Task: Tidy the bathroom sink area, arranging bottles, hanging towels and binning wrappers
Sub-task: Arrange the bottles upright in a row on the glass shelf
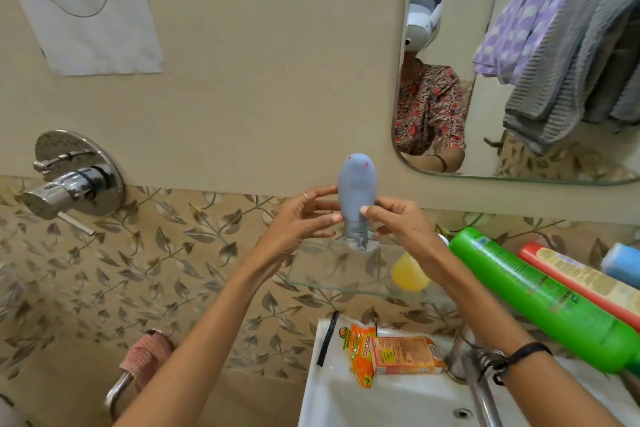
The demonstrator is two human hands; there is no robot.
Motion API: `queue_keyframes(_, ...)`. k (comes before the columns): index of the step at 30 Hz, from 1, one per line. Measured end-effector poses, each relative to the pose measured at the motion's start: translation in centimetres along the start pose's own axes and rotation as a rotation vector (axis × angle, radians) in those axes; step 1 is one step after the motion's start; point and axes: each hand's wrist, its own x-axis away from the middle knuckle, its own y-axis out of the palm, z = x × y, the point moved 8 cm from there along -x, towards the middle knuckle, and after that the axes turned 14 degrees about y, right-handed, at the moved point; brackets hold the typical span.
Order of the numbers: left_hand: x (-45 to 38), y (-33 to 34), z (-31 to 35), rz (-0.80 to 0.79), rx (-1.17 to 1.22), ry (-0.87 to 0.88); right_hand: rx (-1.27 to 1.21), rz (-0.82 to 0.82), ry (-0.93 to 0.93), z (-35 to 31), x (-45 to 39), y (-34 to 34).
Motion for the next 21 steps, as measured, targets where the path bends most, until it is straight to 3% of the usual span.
queue_keyframes(4, -0.8, 1.2, 2.7, 0.052, 0.030, 0.105, -0.128, -0.076, -0.027, -1.8, 1.0, -0.4)
queue_keyframes(9, -0.7, 1.0, 4.0, 0.093, -0.055, 0.169, -0.132, -0.002, -0.093, -3.1, 1.8, -1.4)
queue_keyframes(21, 2.1, -2.5, -3.1, 0.178, -0.214, -0.003, 0.171, 0.129, 0.025, 2.7, -1.0, 2.3)
